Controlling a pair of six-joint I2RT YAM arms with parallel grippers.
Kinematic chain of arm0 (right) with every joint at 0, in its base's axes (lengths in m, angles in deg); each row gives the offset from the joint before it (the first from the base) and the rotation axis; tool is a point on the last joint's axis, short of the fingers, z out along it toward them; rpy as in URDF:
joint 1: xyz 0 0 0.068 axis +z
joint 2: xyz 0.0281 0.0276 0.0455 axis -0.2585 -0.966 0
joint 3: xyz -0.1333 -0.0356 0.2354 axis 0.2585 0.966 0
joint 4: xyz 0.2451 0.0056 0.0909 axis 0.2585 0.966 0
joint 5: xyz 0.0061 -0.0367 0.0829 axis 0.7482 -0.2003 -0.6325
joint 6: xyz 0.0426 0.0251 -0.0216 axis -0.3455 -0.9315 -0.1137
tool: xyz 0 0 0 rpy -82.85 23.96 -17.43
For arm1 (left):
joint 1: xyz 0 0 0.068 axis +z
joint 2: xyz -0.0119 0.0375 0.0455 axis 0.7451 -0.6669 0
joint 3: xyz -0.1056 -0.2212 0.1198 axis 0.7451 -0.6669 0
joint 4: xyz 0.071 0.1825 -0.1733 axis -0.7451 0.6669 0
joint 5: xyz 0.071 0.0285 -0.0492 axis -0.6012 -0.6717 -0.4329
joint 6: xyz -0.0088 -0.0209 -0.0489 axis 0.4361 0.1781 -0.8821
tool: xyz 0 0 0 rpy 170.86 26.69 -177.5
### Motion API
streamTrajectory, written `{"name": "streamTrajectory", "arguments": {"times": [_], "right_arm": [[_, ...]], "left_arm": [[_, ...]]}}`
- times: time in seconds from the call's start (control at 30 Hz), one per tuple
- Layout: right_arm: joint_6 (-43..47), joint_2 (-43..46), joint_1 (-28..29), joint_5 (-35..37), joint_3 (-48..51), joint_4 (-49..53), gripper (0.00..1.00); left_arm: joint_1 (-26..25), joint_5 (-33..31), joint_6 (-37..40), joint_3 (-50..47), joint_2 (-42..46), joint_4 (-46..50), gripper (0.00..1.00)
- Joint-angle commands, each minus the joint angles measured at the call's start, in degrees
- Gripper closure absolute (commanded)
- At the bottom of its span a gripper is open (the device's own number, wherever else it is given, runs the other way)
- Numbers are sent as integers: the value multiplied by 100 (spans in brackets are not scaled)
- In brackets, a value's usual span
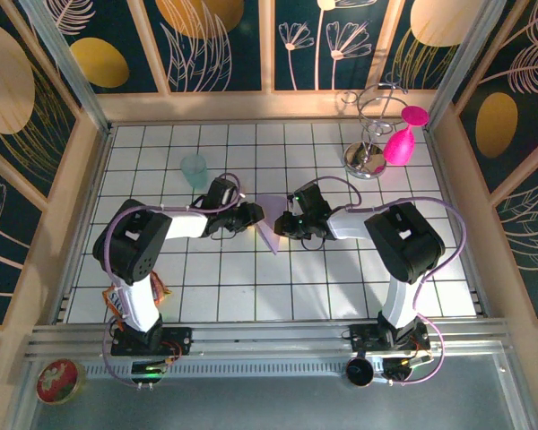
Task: Fold a paper plane with a square sheet of paper (pick it up from the middle)
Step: Fourth fold the wing at the center of the table.
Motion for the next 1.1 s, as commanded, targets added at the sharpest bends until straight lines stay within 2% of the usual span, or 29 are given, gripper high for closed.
{"name": "streamTrajectory", "arguments": {"times": [0.0, 0.23, 0.43, 0.6, 0.83, 0.93, 1.07], "right_arm": [[97, -95, -76, 176, 115, 150, 84], [105, -81, -84, 161, 115, 130, 84], [123, 71, -93, 189, 140, 80, 82], [231, 623, -97, 481, 259, 143, 70], [762, 1799, -101, 1674, 532, 448, 48], [902, 2170, -78, 1908, 715, 304, 44], [1023, 2381, -1, 1811, 867, 19, 44]], "left_arm": [[26, 113, 248, 199, -149, 217, 69], [42, 126, 312, 257, -201, 270, 79], [57, -12, 312, 239, -149, 333, 93], [60, -354, 217, 128, 110, 413, 97], [61, -981, -352, -347, 760, 298, 98], [61, -1229, -566, -497, 1059, 343, 98], [45, -1586, -743, -590, 1369, 513, 99]]}}
